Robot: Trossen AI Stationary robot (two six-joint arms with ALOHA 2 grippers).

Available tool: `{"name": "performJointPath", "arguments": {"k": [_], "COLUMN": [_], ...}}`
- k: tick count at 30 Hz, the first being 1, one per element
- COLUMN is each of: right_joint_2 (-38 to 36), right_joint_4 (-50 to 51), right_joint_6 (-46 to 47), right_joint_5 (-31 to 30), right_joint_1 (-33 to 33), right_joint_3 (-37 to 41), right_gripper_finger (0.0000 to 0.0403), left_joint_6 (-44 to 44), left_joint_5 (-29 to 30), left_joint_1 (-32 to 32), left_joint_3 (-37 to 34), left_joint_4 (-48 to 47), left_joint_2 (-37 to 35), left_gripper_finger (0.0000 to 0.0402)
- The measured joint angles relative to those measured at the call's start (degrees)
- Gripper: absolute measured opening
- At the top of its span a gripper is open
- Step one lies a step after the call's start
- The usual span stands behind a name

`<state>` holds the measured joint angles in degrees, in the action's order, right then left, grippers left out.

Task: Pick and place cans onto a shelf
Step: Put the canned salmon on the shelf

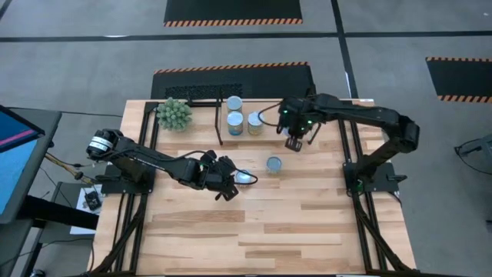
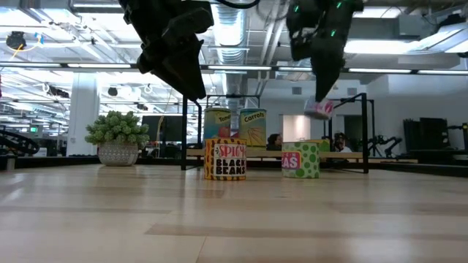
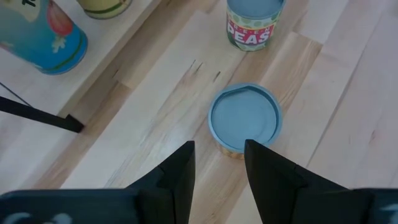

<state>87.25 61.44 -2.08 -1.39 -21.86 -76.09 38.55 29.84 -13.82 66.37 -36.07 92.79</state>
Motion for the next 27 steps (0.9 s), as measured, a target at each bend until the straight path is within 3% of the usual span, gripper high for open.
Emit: {"name": "performJointPath", "arguments": {"k": [8,16,27], "right_joint_2": [7.34,13.00,14.27], "right_joint_4": [1.47,3.11,1.64], "right_joint_6": [-10.08,-11.13,-11.55], "right_joint_5": [-0.07,-0.31,-1.81], "right_joint_1": [-2.10,-4.57,-8.12], "right_joint_3": [0.28,0.24,0.17], "right_gripper_finger": [0.0009,0.0007,0.0007], "left_joint_6": [0.71,0.71,0.71], "left_joint_5": [-0.06,-0.11,-0.11], "left_joint_1": [0.07,0.07,0.07], "left_joint_3": [0.00,0.00,0.00], "left_joint_4": [0.12,0.07,0.04], "left_joint_2": [-0.02,-0.02,-0.02], "left_gripper_finger": [0.0128,0.0128,0.0128]}}
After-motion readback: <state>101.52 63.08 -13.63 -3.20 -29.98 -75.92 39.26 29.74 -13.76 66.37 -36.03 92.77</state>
